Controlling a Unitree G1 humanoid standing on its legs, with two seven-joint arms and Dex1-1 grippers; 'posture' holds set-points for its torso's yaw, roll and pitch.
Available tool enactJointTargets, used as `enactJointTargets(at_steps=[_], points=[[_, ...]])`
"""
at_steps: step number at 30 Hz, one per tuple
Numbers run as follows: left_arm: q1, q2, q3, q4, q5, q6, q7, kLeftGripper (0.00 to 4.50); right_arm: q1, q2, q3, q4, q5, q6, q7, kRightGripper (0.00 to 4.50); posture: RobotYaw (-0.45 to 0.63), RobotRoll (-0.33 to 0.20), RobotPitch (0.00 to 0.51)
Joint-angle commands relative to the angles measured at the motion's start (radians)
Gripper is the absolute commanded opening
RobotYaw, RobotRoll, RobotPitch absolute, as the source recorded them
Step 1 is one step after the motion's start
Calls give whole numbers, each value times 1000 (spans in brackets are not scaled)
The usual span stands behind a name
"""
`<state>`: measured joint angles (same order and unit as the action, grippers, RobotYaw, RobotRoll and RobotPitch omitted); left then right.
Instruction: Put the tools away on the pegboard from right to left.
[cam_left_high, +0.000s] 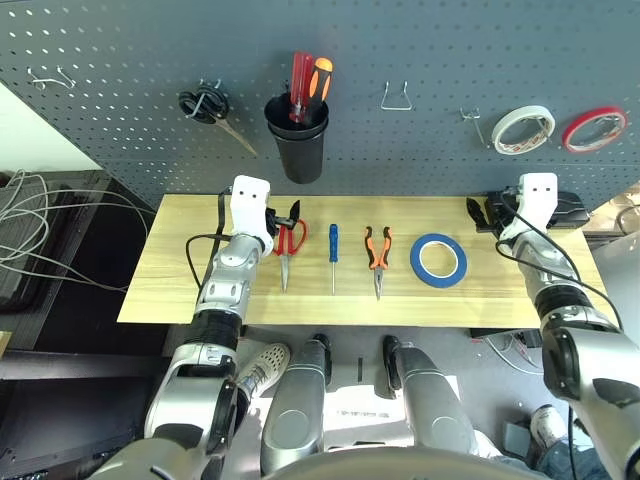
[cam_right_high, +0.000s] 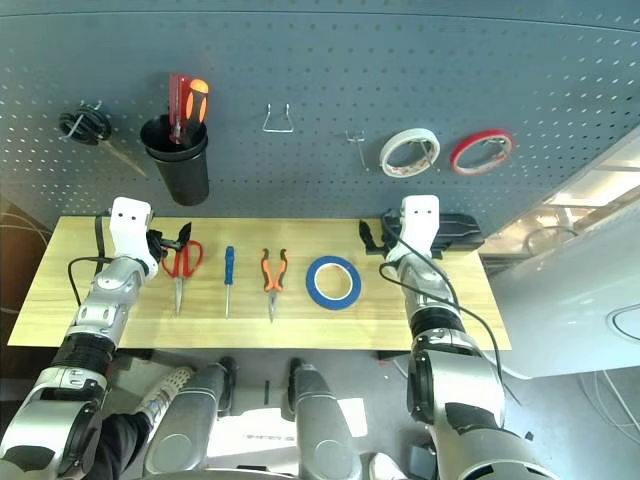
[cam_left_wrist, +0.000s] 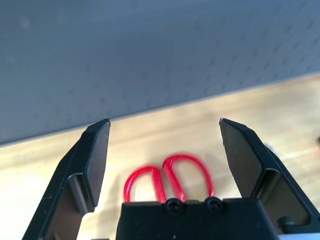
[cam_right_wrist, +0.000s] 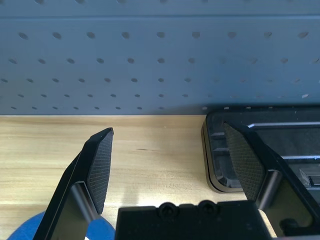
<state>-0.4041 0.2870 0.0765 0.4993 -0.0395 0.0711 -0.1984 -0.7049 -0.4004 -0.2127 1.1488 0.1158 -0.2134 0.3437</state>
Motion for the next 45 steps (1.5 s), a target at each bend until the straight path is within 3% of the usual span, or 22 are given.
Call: enactJointTargets(at_steps=[1,4,7,13,19,26,38,41,45], points=[[37,16,14,-7,15,61,29,4454,26,-12,5,13,-13,3,4,4500,37,0,313],[29,27,12,18,21,70,29,4454,35,-23,6,2,-14,9,11,4500,30,0,311],[1,14,-28,-21,-17,50,-86,4454,38,-42,9,-30,-12,70,18,4500,22,0,302],[-49,25,-154,-119,-1,45,-294,4454,102,-68,59,-255,-14,480,50,4500,29,0,283],[-94,51,-312,-141,50,43,-495,4454,195,-48,123,-448,-18,697,86,4500,44,0,283],[-133,47,-444,-141,111,56,-625,4454,184,3,162,-459,-30,750,78,4500,56,0,296],[-154,-2,-512,-128,188,141,-625,4454,153,39,209,-349,-89,792,25,4500,92,0,311],[-154,0,-515,-132,192,147,-627,4500,147,48,218,-343,-96,826,31,3803,97,0,304],[-149,3,-512,-136,196,146,-626,4500,143,53,224,-353,-103,853,34,2348,100,0,294]])
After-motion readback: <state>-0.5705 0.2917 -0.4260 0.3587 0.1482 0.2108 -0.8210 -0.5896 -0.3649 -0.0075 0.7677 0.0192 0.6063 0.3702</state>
